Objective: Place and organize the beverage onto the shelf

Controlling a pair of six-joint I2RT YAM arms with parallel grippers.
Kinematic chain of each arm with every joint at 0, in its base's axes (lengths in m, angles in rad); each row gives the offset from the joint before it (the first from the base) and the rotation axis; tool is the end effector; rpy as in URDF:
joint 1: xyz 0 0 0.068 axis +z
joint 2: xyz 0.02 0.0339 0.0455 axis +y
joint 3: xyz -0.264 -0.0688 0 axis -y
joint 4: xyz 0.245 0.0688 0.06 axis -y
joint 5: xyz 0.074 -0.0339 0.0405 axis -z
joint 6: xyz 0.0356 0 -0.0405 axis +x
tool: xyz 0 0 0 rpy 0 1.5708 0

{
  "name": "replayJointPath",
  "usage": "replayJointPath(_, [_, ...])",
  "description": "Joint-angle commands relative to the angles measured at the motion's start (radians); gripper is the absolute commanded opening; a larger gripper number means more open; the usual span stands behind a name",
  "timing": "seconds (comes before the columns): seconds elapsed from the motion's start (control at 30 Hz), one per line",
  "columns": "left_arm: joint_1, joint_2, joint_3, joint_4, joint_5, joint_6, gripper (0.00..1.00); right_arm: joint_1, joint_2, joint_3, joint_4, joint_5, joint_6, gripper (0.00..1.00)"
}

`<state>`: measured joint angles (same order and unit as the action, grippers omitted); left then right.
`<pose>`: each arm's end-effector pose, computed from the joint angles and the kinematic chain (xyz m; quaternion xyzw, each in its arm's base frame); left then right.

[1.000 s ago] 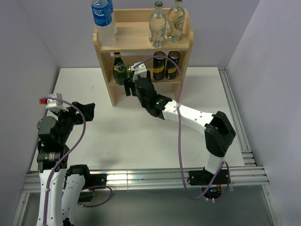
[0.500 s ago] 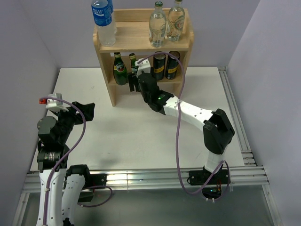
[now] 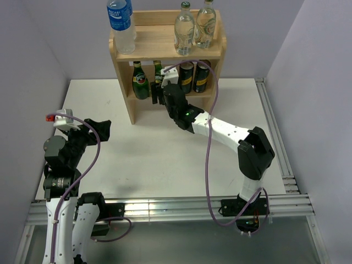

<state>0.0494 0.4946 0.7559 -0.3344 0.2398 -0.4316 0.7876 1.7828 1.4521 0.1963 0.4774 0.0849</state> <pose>0.1174 -0.0027 0.3521 -0.0941 0.7257 -0.2144 0.6470 0.3160 0.2942 0.3346 -0.1057 0.7405 0.1088 0.6547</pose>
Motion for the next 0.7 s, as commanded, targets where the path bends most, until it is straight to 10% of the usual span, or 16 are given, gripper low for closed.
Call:
replayJointPath(0.0, [0.006, 0.002, 0.002, 0.044, 0.021, 0.002, 0.99, -0.01, -0.076, 0.03, 0.232, 0.026, 0.016, 0.0])
replayJointPath(0.67, [0.006, 0.009, 0.002, 0.046, 0.027, 0.001, 0.99, -0.028, 0.053, 0.056, 0.364, 0.055, 0.024, 0.0])
